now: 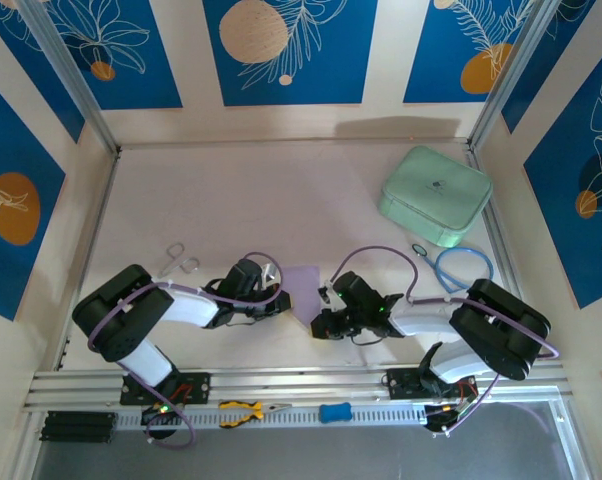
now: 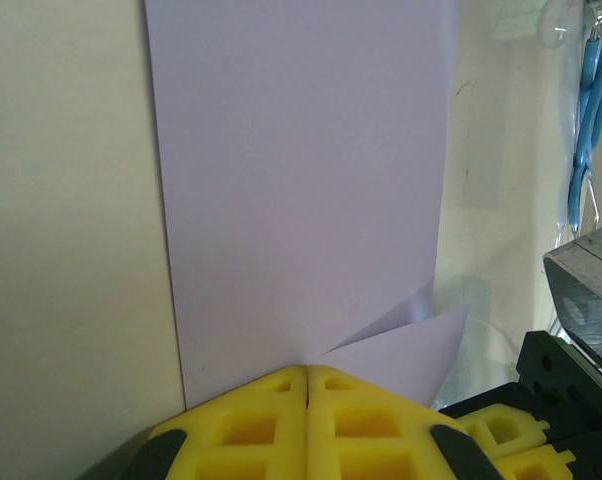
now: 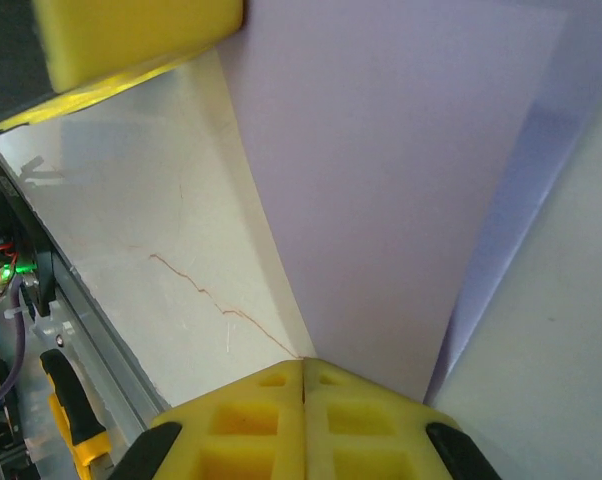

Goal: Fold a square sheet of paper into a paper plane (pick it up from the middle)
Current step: Third fold the triangle at the center of the table.

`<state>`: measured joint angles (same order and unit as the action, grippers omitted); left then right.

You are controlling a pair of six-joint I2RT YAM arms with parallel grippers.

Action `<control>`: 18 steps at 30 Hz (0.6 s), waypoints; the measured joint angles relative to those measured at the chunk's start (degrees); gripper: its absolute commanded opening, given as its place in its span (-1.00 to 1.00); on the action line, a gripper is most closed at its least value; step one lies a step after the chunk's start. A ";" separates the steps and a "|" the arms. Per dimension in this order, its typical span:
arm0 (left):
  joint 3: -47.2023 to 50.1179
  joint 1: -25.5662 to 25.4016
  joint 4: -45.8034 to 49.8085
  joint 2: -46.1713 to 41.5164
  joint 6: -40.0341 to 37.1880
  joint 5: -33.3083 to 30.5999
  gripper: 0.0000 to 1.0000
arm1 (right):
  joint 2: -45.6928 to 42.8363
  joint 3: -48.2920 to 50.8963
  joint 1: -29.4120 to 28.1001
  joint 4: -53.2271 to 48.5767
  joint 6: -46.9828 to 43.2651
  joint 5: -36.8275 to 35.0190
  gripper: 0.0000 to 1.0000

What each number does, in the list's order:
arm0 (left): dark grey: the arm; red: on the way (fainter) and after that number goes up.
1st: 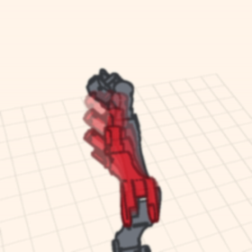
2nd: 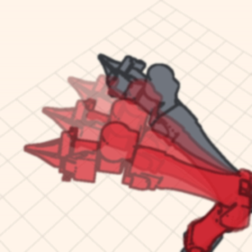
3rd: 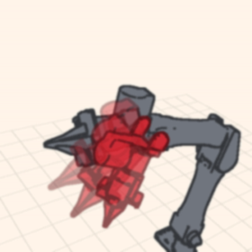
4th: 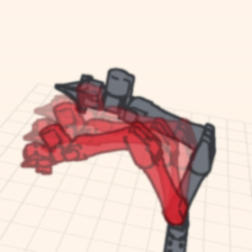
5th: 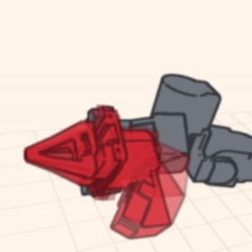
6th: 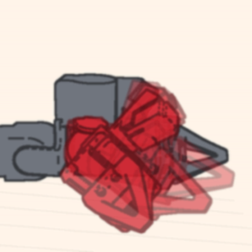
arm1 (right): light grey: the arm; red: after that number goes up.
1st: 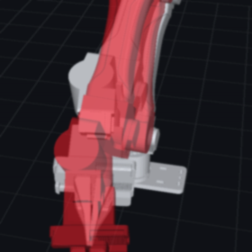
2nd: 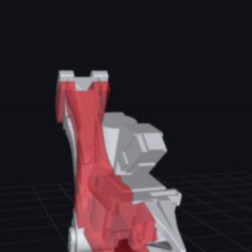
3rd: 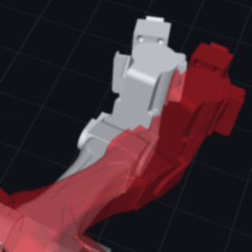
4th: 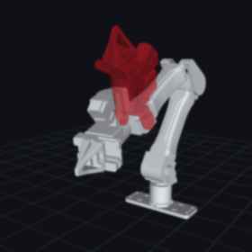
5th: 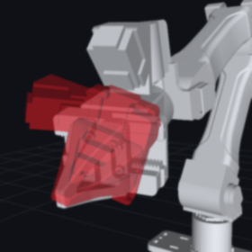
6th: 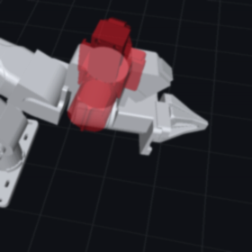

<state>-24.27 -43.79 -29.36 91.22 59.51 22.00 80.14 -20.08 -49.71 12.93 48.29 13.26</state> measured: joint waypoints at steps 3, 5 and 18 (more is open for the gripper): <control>-0.09 0.00 0.24 -0.02 -0.04 -0.02 -1.00 | 0.35 0.02 0.26 0.33 0.28 0.55 -0.90; -0.72 0.00 1.79 -0.28 -0.61 -0.15 -1.00 | 0.79 0.02 0.52 0.81 0.35 1.27 -0.91; -5.01 2.43 14.43 -2.36 -6.84 -2.56 -1.00 | 1.09 0.00 1.11 1.22 0.33 1.90 -0.93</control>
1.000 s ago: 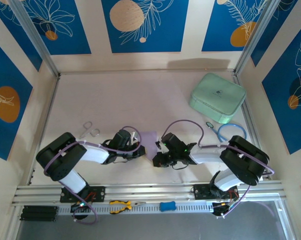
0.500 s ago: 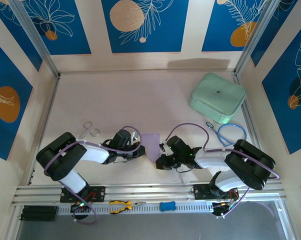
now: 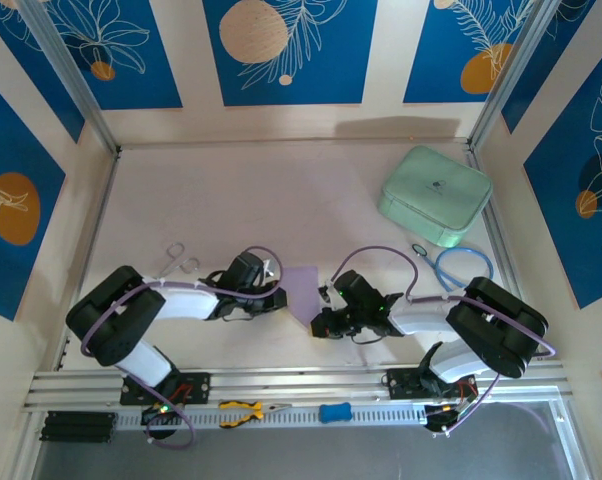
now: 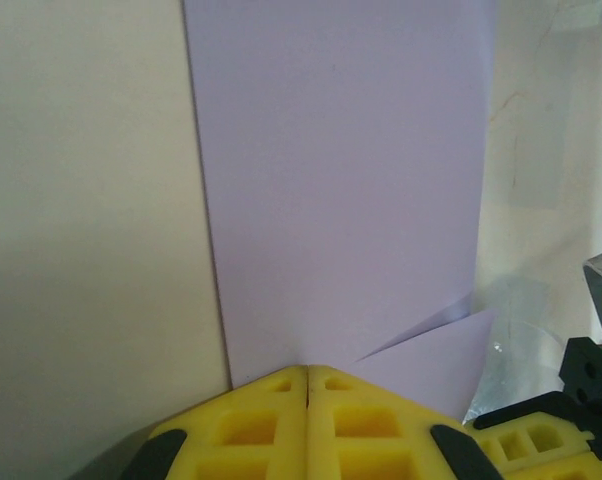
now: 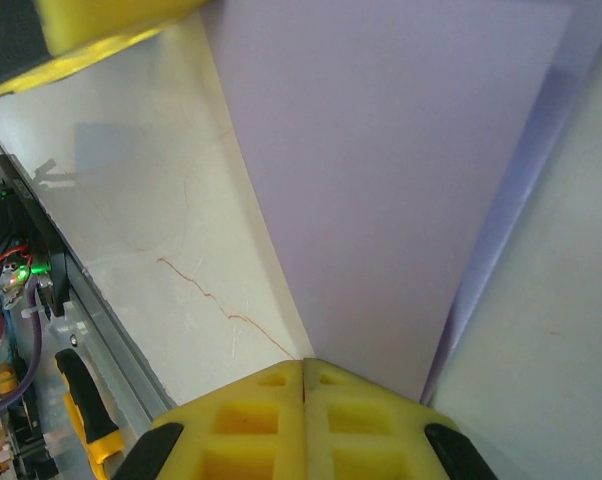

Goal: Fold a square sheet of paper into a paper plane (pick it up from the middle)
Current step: Third fold the triangle at the center of the table.

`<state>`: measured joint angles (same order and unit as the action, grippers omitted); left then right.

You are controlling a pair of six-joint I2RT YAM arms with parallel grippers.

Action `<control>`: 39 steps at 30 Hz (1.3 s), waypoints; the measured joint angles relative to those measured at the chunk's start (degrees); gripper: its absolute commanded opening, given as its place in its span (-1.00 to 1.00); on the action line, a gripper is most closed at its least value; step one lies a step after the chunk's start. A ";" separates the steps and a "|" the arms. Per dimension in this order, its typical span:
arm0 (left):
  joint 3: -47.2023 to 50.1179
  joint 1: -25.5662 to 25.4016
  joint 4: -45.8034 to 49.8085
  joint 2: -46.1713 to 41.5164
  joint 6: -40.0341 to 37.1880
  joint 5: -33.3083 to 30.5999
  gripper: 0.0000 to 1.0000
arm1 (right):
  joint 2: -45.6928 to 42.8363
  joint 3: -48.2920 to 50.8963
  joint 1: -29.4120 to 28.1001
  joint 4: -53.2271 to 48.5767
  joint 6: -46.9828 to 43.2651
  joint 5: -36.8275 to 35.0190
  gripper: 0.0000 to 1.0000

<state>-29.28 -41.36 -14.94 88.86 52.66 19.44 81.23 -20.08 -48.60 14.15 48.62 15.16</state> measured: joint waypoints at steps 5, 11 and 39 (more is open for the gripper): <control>-1.75 1.31 7.04 -2.49 -2.25 -3.91 -1.00 | 0.00 -0.07 0.33 -0.28 -0.52 0.35 -0.93; -3.13 1.66 13.94 -10.16 -3.91 -7.50 -0.95 | 1.64 -1.46 1.03 -1.11 -1.57 2.03 -0.93; -4.42 -8.96 2.89 2.82 0.24 -2.16 -1.00 | 2.38 -2.40 1.81 -1.88 -2.51 2.97 -0.84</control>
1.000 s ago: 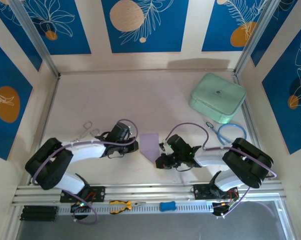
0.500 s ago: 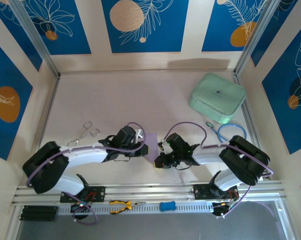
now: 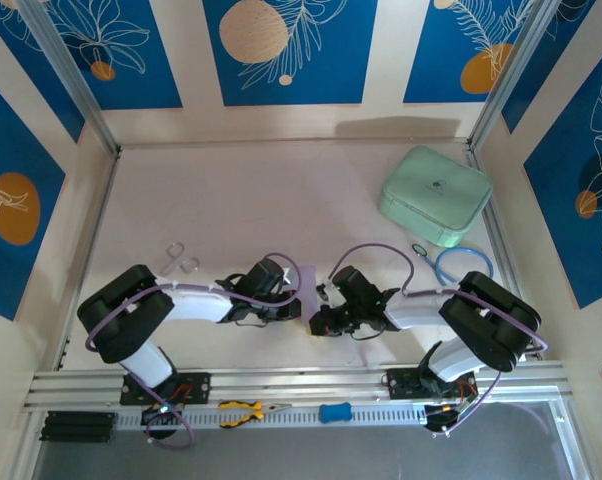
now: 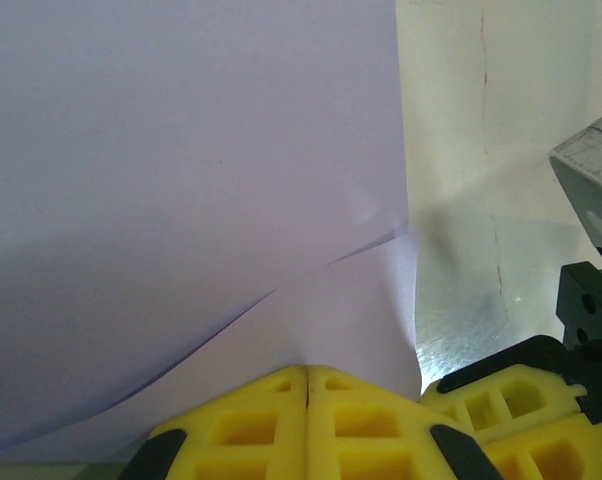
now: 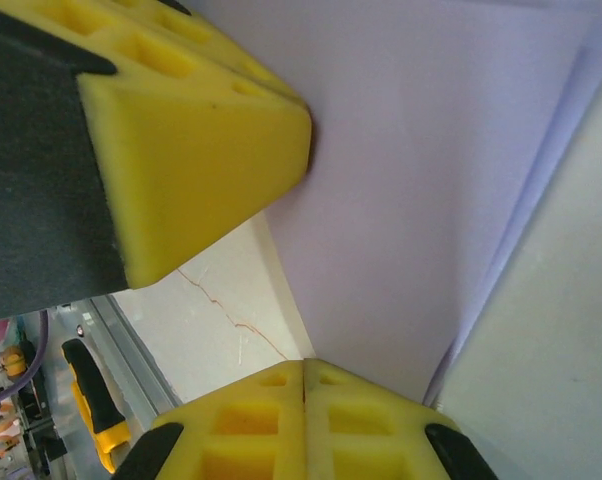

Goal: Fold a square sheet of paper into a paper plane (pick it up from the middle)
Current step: Third fold the triangle at the center of the table.

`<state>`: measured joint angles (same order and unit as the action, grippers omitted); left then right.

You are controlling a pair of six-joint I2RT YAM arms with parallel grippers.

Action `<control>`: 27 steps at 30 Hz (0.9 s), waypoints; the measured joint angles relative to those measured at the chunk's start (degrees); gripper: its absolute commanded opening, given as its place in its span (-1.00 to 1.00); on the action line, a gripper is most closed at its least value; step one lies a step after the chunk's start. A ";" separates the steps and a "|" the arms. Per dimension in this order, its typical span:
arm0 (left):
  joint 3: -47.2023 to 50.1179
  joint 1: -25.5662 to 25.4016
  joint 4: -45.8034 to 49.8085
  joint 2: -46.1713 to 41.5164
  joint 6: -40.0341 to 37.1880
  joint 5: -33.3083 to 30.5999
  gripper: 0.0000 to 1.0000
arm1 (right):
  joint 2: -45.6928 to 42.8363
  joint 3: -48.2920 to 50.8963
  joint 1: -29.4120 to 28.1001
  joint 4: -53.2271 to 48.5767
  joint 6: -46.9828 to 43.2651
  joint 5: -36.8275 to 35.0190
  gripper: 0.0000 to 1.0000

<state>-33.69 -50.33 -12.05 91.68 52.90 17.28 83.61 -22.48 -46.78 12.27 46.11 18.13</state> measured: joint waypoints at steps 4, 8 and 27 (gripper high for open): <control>0.00 0.04 0.00 0.00 0.44 -0.33 -1.00 | -1.51 0.81 0.07 -0.94 0.07 -1.03 -0.83; 0.00 0.09 -0.17 0.07 0.83 -0.37 -1.00 | -2.78 1.90 -0.02 -0.85 1.14 -1.77 -0.84; 0.33 0.59 -3.39 1.14 1.27 0.11 -1.00 | -24.17 5.86 -1.44 -16.96 4.57 -8.35 -0.83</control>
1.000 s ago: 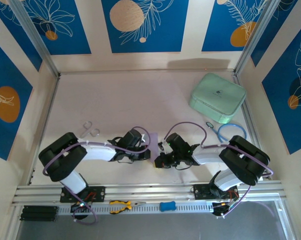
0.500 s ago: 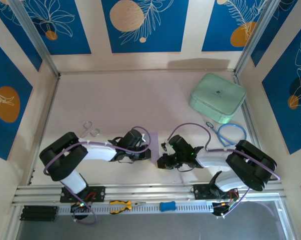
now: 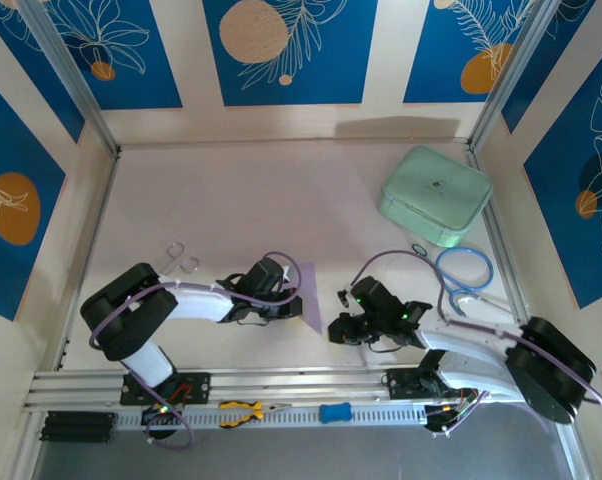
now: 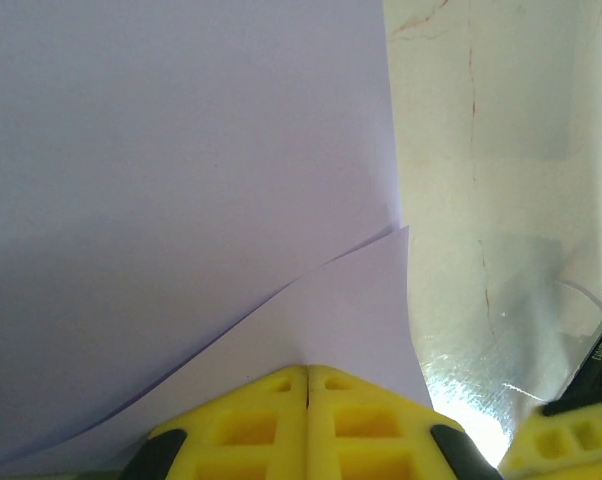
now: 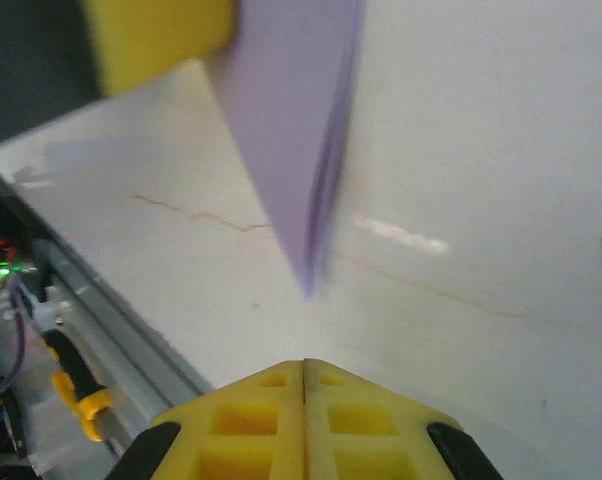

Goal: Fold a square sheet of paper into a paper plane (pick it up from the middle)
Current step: Third fold the triangle at the center of the table.

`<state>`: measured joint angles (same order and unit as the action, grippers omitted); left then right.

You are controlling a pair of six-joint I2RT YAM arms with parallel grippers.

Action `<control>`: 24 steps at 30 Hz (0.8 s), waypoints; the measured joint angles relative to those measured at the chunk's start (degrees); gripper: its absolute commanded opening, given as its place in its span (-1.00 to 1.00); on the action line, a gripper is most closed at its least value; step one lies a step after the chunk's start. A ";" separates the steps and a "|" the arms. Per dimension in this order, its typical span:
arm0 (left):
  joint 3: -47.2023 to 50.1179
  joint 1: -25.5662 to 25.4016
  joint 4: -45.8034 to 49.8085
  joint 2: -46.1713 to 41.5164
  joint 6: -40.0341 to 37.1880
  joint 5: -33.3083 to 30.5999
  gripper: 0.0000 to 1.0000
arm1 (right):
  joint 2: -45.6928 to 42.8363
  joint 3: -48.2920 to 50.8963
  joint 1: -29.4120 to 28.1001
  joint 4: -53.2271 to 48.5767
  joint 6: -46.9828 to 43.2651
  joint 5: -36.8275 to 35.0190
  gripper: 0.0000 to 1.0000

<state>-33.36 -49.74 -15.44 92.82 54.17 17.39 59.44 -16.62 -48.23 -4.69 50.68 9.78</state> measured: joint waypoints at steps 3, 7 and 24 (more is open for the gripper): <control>0.17 0.07 -0.33 -0.02 0.00 0.02 -1.00 | -4.81 -1.01 1.40 -1.40 0.00 -0.42 -0.83; 0.48 0.11 -0.85 -0.11 0.00 0.09 -1.00 | -3.48 -2.93 4.28 -0.61 0.00 0.24 -0.84; 0.46 0.11 -0.72 -0.13 -0.07 0.11 -1.00 | 23.28 -13.09 5.92 9.84 -2.12 9.55 -0.93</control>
<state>-32.91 -49.63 -16.16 92.68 54.11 17.50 82.72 -29.71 -42.30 5.15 48.56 19.33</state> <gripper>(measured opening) 0.064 0.063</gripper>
